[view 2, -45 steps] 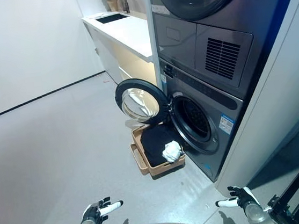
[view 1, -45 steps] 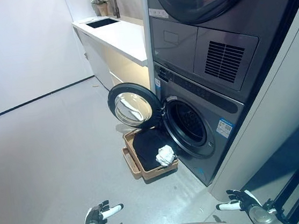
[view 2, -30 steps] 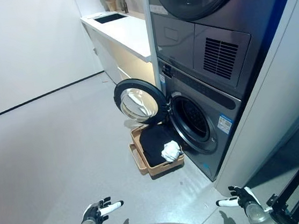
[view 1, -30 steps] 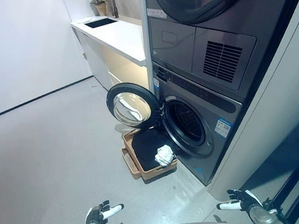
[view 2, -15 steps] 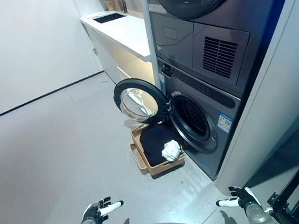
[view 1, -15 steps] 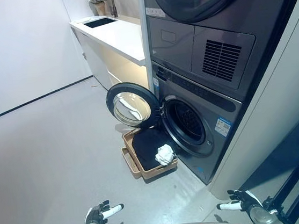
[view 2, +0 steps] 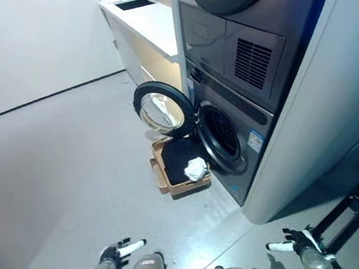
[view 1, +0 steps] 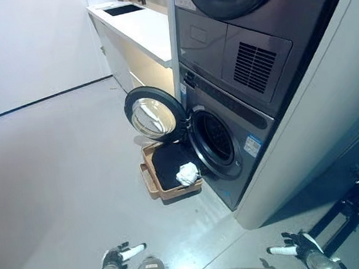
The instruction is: Put the clothes in the basket into the washing machine.
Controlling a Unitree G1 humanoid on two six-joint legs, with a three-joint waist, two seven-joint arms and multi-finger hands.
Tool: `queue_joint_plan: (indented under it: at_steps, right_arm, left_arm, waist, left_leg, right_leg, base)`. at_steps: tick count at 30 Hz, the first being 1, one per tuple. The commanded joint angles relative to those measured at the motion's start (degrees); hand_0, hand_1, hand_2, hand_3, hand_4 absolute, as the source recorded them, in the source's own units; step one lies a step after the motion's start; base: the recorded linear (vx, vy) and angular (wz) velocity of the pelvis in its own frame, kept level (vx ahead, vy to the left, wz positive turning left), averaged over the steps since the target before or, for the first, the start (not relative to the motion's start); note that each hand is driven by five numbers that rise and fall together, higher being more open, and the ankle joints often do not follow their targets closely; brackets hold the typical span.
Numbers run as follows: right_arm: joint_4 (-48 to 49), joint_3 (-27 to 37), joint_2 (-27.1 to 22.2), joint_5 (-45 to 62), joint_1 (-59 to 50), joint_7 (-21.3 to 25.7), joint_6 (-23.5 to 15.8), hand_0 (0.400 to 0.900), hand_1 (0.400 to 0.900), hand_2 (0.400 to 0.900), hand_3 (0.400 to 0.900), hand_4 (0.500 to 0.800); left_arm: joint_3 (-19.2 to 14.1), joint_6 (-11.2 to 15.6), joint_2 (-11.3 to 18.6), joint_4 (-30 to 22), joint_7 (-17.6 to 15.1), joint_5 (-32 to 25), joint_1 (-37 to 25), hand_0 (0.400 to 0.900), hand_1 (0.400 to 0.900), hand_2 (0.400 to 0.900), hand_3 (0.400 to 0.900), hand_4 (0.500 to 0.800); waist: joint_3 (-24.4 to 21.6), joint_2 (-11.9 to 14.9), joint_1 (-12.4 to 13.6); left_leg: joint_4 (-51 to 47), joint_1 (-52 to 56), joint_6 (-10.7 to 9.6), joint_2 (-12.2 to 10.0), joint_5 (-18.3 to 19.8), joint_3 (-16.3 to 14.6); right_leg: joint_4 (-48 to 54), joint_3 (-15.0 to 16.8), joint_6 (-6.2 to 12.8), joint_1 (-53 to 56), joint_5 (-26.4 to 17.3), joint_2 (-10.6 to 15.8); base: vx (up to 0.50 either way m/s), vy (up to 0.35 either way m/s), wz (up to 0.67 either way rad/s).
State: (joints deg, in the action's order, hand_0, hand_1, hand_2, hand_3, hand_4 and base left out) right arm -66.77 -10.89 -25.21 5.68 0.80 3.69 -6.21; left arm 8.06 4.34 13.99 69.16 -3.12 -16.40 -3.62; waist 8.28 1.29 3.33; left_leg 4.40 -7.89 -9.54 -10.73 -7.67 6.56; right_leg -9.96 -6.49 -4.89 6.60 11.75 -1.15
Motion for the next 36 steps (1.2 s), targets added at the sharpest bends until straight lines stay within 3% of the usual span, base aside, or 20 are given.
queue_joint_plan:
  at_steps: [1,5,6,10,11,12,13,14,15,20,22,24,27,30,32,34,36]
  right_arm:
    - [2.80,0.60,-2.02,1.37,-0.51,1.58,-3.10,0.900,0.900,0.900,0.900,0.800]
    - [2.43,-0.26,-2.59,0.89,-1.90,1.56,-2.80,0.900,0.900,0.900,0.900,0.800]
    - [2.29,-0.61,-2.49,1.00,-2.62,1.40,-2.59,0.900,0.900,0.900,0.900,0.800]
    - [1.93,-2.14,-1.45,0.84,-4.49,1.53,-2.24,0.900,0.900,0.900,0.900,0.800]
    - [1.49,-2.23,0.41,1.56,-5.31,2.34,-2.32,0.900,0.900,0.900,0.900,0.800]
    - [1.47,-2.22,0.46,1.55,-5.31,2.35,-2.33,0.900,0.900,0.900,0.900,0.800]
    - [0.63,-1.70,1.86,2.56,-5.64,2.79,-2.05,0.900,0.900,0.900,0.900,0.800]
    - [0.62,-1.70,1.88,2.56,-5.64,2.79,-2.06,0.900,0.900,0.900,0.900,0.800]
    - [0.89,-1.58,2.32,2.69,-5.36,2.78,-2.00,0.900,0.900,0.900,0.900,0.800]
    - [2.80,-1.81,2.63,3.56,-6.29,2.99,-1.87,0.900,0.900,0.900,0.900,0.800]
    - [3.85,-1.47,2.36,4.34,-6.49,3.07,-2.16,0.900,0.900,0.900,0.900,0.800]
    - [4.65,-1.51,2.69,4.88,-6.84,3.09,-2.43,0.900,0.900,0.900,0.900,0.800]
    - [5.64,-2.48,2.78,4.52,-7.13,2.71,-2.63,0.900,0.900,0.900,0.900,0.800]
    - [5.66,-2.71,2.52,4.18,-7.83,2.88,-2.80,0.900,0.900,0.900,0.900,0.800]
    - [5.89,-2.55,2.23,4.05,-8.18,3.23,-2.96,0.900,0.900,0.900,0.900,0.800]
    - [5.66,-2.72,2.11,3.67,-8.29,3.37,-3.02,0.900,0.900,0.900,0.900,0.800]
    - [5.19,-2.59,2.32,3.60,-8.29,3.38,-2.91,0.900,0.900,0.900,0.900,0.800]
  left_arm:
    - [-1.38,2.68,4.26,-3.12,-1.88,-2.55,-1.08,0.900,0.900,0.900,0.900,0.800]
    - [-1.61,2.96,3.65,-3.21,-2.65,-3.98,-0.88,0.900,0.900,0.900,0.900,0.800]
    - [-1.63,3.26,3.77,-3.32,-2.99,-4.94,-1.35,0.900,0.900,0.900,0.900,0.800]
    - [-1.21,3.86,4.97,-4.30,-3.72,-6.38,-2.80,0.900,0.900,0.900,0.900,0.800]
    - [-0.03,3.79,6.07,-4.05,-4.21,-6.06,-4.49,0.900,0.900,0.900,0.900,0.800]
    - [-0.01,3.79,6.13,-4.03,-4.20,-6.07,-4.51,0.900,0.900,0.900,0.900,0.800]
    - [0.87,3.97,6.77,-4.21,-4.19,-5.95,-5.69,0.900,0.900,0.900,0.900,0.800]
    - [0.88,3.97,6.80,-4.20,-4.19,-5.96,-5.68,0.900,0.900,0.900,0.900,0.800]
    - [1.01,4.22,6.96,-4.50,-4.19,-5.84,-5.57,0.900,0.900,0.900,0.900,0.800]
    - [2.14,4.55,8.94,-7.50,-4.64,-4.57,-6.15,0.900,0.900,0.900,0.900,0.800]
    - [2.30,4.55,9.50,-7.82,-4.57,-3.83,-6.18,0.900,0.900,0.900,0.900,0.800]
    - [1.25,4.62,10.22,-7.83,-4.85,-3.80,-6.01,0.900,0.900,0.900,0.900,0.800]
    - [-0.03,4.86,10.70,-8.29,-4.95,-4.62,-5.91,0.900,0.900,0.900,0.900,0.800]
    - [0.17,5.00,10.02,-7.08,-5.03,-4.96,-7.22,0.900,0.900,0.900,0.900,0.800]
    - [0.72,5.05,9.49,-6.20,-5.10,-4.73,-8.45,0.900,0.900,0.900,0.900,0.800]
    - [1.20,5.08,8.68,-5.73,-4.97,-4.47,-9.44,0.900,0.900,0.900,0.900,0.800]
    - [1.11,4.97,8.09,-5.49,-4.98,-4.30,-9.23,0.900,0.900,0.900,0.900,0.800]
  waist:
    - [-1.07,-0.38,0.35]
    - [-2.55,-2.44,0.65]
    - [-3.81,-3.06,1.11]
    - [-5.72,-2.43,2.20]
    - [-6.71,-1.13,2.77]
    - [-6.76,-0.91,2.76]
    - [-7.58,0.71,3.31]
    - [-7.67,0.83,3.32]
    - [-8.36,1.47,3.59]
    - [-10.82,3.39,4.73]
    - [-10.41,2.75,4.61]
    - [-9.15,2.30,4.16]
    - [-7.11,1.64,2.62]
    - [-4.53,0.57,0.41]
    - [-3.06,0.83,-1.24]
    - [-2.07,1.73,-2.86]
    - [-1.57,2.67,-3.34]
  left_leg:
    - [-2.28,-6.97,0.53,-5.19,-12.74,0.42]
    - [-6.40,-6.93,-0.96,-7.06,-12.58,-2.46]
    - [-5.96,-7.89,-1.78,-7.11,-12.88,-2.55]
    - [-3.74,-9.70,-1.10,-6.01,-11.30,-0.85]
    - [0.05,-11.28,-1.23,-4.77,-10.87,-2.33]
    - [0.20,-11.37,-1.18,-4.56,-10.75,-2.42]
    - [4.02,-13.09,0.07,-2.51,-8.39,-4.68]
    - [4.12,-13.19,0.12,-2.42,-8.31,-4.75]
    - [5.49,-14.37,0.69,-1.46,-7.26,-5.60]
    - [9.80,-19.01,5.12,4.43,-1.47,-6.58]
    - [10.03,-17.19,7.40,6.67,1.28,-6.42]
    - [9.35,-14.37,9.49,8.76,3.59,-6.96]
    - [7.14,-8.37,10.86,11.34,6.17,-6.84]
    - [6.01,-3.76,11.03,13.15,7.61,-4.17]
    - [5.88,-0.86,10.79,14.65,9.23,-2.10]
    - [6.18,2.11,10.62,15.95,11.45,0.05]
    - [6.37,4.16,10.54,16.51,12.69,1.13]
  right_leg:
    - [-3.73,5.07,6.83,6.04,1.66,2.23]
    - [-3.17,7.25,8.33,9.44,5.43,3.70]
    - [-1.91,8.04,9.23,11.50,6.81,5.11]
    - [-1.28,9.41,11.00,13.20,8.26,9.31]
    - [-1.78,9.17,13.27,13.16,5.85,12.72]
    - [-1.77,9.10,13.34,13.14,5.92,12.94]
    - [-2.29,9.36,15.84,11.71,-1.39,16.56]
    - [-2.23,9.35,15.88,11.67,-1.39,16.69]
    - [-1.53,9.30,16.73,11.55,-5.37,17.94]
    - [-2.67,11.05,16.89,6.44,-23.72,20.76]
    - [-8.57,12.65,15.12,3.86,-27.64,20.55]
    - [-13.28,11.52,13.86,0.73,-31.50,20.65]
    - [-13.64,8.79,12.67,-6.16,-25.76,18.68]
    - [-9.35,6.47,11.92,-10.16,-18.04,16.57]
    - [-4.07,6.77,12.38,-12.03,-15.70,15.33]
    - [1.98,9.62,13.38,-13.99,-16.70,13.76]
    - [4.49,10.42,14.30,-14.91,-18.97,13.72]
  base:
    - [0.19,0.069,-0.31]
    - [0.32,0.159,-0.52]
    - [0.47,0.279,-0.67]
    - [0.36,0.261,-0.48]
    - [0.44,0.337,-0.35]
    - [0.49,0.389,-0.27]
    - [0.22,0.180,-0.12]
    - [0.35,0.294,-0.13]
    - [0.24,0.205,0.00]
    - [0.28,0.284,0.06]
    - [0.35,0.376,0.11]
    - [0.28,0.358,-0.03]
    - [0.29,0.251,0.12]
    - [0.29,0.089,0.60]
    - [0.31,-0.010,0.88]
    - [0.35,-0.079,0.90]
    - [0.29,-0.107,0.50]
